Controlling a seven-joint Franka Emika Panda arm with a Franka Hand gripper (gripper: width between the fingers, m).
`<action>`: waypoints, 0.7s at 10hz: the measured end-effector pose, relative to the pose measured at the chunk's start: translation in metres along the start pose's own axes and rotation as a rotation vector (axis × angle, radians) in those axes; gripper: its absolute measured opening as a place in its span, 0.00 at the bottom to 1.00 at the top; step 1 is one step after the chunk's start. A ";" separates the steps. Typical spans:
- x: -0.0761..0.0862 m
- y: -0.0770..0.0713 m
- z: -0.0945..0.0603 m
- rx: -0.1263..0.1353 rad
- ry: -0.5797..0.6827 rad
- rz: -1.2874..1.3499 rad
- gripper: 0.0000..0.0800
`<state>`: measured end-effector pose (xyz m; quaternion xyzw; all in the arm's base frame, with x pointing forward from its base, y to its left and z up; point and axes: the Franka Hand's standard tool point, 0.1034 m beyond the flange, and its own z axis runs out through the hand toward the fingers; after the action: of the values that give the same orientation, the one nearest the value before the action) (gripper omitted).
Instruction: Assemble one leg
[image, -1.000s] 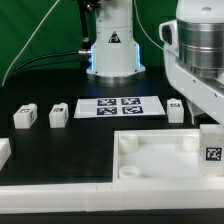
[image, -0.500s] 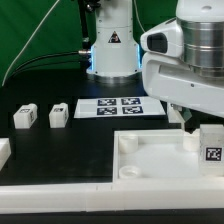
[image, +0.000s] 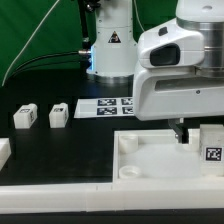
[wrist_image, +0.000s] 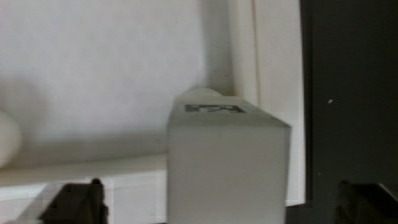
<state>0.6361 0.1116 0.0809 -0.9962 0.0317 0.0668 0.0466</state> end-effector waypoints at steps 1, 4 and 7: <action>0.000 0.000 0.000 0.001 0.000 0.022 0.81; -0.001 0.003 0.005 -0.001 0.007 0.022 0.81; -0.010 0.005 0.006 -0.002 -0.002 0.027 0.81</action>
Offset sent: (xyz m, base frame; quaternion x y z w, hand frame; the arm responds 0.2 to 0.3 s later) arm -0.0144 -0.0117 -0.0125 -0.0190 0.0112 -0.0150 0.9996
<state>0.6255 0.1074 0.0759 -0.9957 0.0451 0.0682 0.0446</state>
